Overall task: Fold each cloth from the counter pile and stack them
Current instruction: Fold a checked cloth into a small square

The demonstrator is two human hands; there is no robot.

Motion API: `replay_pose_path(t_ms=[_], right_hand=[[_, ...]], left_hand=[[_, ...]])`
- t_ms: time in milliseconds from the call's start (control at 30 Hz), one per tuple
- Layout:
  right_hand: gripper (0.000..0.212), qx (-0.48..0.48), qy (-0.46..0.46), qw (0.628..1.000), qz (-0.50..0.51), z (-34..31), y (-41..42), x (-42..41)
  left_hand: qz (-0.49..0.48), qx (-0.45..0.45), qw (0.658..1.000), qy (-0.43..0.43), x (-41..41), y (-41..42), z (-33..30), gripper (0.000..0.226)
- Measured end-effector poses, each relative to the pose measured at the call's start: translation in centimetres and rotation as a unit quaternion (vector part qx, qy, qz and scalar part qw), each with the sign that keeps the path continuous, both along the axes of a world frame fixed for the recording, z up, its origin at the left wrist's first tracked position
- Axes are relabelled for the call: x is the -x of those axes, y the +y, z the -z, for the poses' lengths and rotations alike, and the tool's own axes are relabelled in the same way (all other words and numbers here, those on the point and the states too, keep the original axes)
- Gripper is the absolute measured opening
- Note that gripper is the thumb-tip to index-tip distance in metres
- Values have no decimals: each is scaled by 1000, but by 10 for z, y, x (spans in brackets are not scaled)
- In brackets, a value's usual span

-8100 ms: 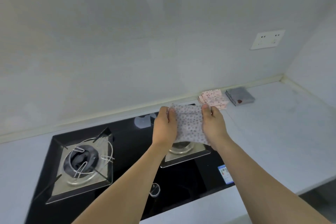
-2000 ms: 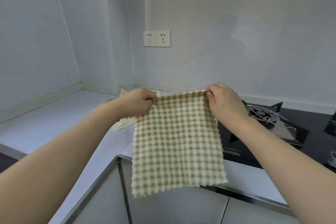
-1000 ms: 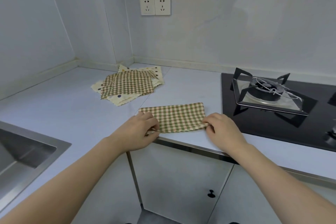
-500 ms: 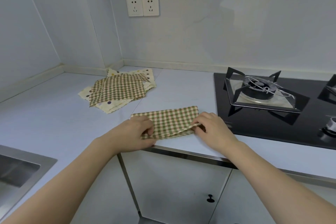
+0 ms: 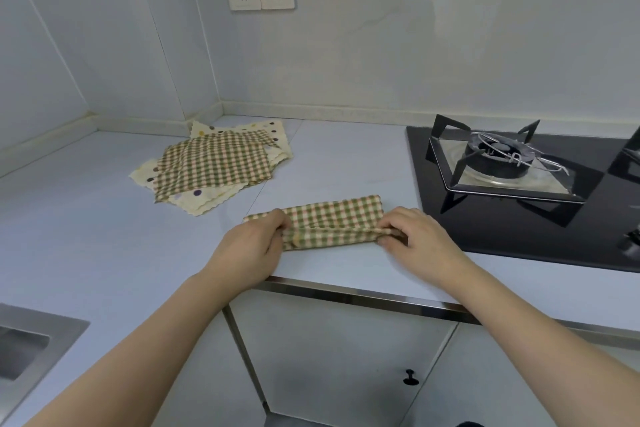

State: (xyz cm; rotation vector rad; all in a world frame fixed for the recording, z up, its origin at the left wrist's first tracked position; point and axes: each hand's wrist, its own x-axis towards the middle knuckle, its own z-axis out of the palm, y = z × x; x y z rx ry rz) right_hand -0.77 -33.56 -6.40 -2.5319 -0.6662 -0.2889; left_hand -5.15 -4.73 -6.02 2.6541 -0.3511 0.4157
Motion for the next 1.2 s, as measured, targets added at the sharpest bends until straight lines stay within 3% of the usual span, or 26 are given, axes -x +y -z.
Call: replay_pose_path(t_ms=[100, 167, 300, 533, 633, 733, 833, 967, 1200], right_hand=[[9, -109, 61, 992, 31, -2, -3, 0], [7, -169, 88, 981, 43, -4, -3, 2], [3, -243, 97, 964, 51, -6, -4, 4], [13, -310, 110, 943, 47, -5, -8, 5], [32, -323, 98, 940, 46, -7, -8, 10], [39, -343, 73, 935, 55, -10, -8, 18], [9, -378, 61, 922, 56, -15, -1, 29], [6, -368, 25, 927, 68, -30, 8, 37], [17, -356, -17, 931, 82, -67, -3, 39]], left_hand=[[37, 5, 999, 22, -1, -1, -1, 17], [49, 2, 997, 51, 0, -1, -5, 34], [63, -41, 997, 7, 3, 0, -8, 48], [113, -38, 983, -141, 6, -2, -24, 18], [134, -50, 975, -171, 7, -4, -36, 14], [137, -74, 976, -155, 5, 3, -41, 9], [96, -101, 985, -100, 2, 7, -42, 9], [46, -98, 993, -37, 1, 8, -47, 9], [13, 79, 997, 1, 8, 1, -70, 11]])
